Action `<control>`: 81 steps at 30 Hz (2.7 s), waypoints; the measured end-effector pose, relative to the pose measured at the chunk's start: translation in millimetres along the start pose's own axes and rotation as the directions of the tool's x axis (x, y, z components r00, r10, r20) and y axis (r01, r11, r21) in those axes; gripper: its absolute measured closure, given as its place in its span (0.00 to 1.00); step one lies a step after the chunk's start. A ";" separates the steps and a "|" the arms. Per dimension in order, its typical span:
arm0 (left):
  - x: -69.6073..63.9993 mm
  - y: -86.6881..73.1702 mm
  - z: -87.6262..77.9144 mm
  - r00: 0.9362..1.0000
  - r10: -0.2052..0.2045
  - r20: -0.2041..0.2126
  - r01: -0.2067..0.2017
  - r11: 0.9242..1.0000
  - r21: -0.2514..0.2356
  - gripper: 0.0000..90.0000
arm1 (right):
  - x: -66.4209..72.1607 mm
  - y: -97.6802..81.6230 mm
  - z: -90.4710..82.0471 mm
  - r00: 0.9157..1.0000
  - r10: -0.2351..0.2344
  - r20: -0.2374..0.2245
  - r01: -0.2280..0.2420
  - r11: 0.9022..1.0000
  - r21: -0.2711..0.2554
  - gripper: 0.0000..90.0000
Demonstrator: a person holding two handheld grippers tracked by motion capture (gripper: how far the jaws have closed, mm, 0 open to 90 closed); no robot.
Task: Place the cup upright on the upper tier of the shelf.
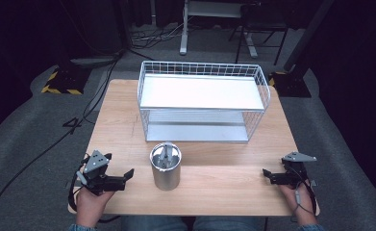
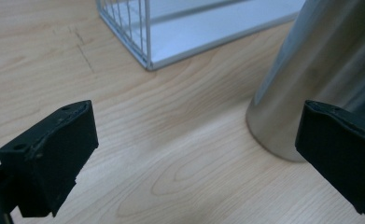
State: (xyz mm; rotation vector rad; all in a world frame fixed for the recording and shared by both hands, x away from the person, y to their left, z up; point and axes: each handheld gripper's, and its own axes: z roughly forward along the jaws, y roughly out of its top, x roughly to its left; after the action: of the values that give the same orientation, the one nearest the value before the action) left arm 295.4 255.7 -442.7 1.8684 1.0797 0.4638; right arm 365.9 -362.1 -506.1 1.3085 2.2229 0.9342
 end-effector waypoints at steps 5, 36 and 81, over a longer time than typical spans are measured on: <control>-9.6 3.9 -10.1 1.000 0.019 0.006 -0.018 0.995 -0.095 0.00 | 0.0 0.0 0.0 1.000 0.001 0.000 -0.001 1.000 0.000 0.02; -65.8 26.9 18.1 0.971 0.143 0.191 -0.111 0.979 -0.170 0.00 | 0.0 -0.1 0.0 1.000 0.001 0.001 -0.001 1.000 -0.001 0.02; -82.7 24.5 80.6 0.960 0.167 0.223 -0.125 0.974 -0.191 0.03 | 0.7 -0.9 -1.4 1.000 0.011 0.016 -0.011 1.000 -0.016 0.07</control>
State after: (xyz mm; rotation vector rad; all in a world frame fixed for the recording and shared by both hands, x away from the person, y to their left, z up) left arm 316.6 140.3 -455.1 1.8012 0.7208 0.3939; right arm 364.2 -362.3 -505.8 1.3183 2.1942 0.9404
